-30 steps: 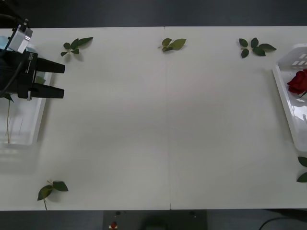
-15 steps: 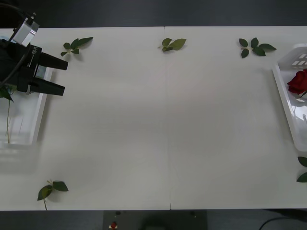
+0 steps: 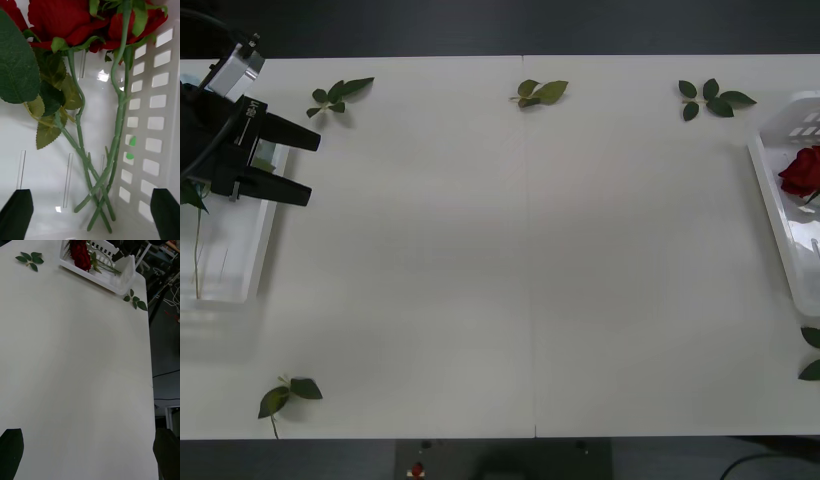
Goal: Put the red flowers into the right box and the blue flowers into the left box
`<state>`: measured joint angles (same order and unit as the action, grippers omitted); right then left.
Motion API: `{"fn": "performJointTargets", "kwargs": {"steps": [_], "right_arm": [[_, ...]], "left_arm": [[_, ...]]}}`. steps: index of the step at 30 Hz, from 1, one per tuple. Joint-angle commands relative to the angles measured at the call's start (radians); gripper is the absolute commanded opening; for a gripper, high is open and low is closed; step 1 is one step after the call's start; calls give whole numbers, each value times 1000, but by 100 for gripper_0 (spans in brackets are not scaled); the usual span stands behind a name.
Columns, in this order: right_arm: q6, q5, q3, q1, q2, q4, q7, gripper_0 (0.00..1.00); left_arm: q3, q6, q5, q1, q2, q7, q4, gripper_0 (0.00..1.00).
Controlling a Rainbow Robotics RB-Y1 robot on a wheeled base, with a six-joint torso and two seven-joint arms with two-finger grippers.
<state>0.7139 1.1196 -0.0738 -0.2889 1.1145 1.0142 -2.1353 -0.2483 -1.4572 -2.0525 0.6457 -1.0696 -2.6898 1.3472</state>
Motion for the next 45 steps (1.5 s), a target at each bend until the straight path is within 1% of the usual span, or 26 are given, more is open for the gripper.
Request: {"fn": "performJointTargets", "kwargs": {"steps": [1, 7, 9, 11, 13, 18, 21, 27, 30, 32, 35, 45], "right_arm": [[52, 75, 6, -13, 14, 41, -23, 97], [191, 282, 8, -13, 42, 185, -38, 99], [245, 444, 0, -12, 53, 222, -44, 99], [266, 554, -21, -13, 59, 251, -55, 99], [266, 644, -55, -13, 68, 296, -84, 99], [260, 950, -147, -13, 74, 406, -230, 99], [262, 1033, -164, -13, 60, 471, -296, 99], [325, 1123, -164, -32, -7, 564, -391, 99], [371, 1149, -164, -59, -44, 575, -405, 99], [414, 1149, -162, -90, -91, 575, -408, 99], [432, 1146, -164, -119, -140, 573, -413, 99], [447, 983, -173, -228, -367, 573, -423, 99]], "left_arm": [[17, -8, 3, 42, -33, -16, 7, 100], [17, -8, 3, 42, -33, -16, 7, 100], [17, -8, 3, 42, -33, -16, 7, 100], [17, -8, 3, 42, -33, -16, 7, 100], [17, -8, 3, 42, -33, -16, 7, 100], [17, -8, 3, 42, -33, -16, 7, 100], [17, -8, 3, 42, -33, -16, 7, 100], [17, -8, 3, 42, -33, -16, 7, 100], [17, -8, 3, 42, -33, -16, 7, 100], [17, -8, 3, 42, -33, -16, 7, 100], [17, -8, 3, 42, -33, -16, 7, 100], [17, -8, 3, 42, -33, -16, 7, 100]]}}
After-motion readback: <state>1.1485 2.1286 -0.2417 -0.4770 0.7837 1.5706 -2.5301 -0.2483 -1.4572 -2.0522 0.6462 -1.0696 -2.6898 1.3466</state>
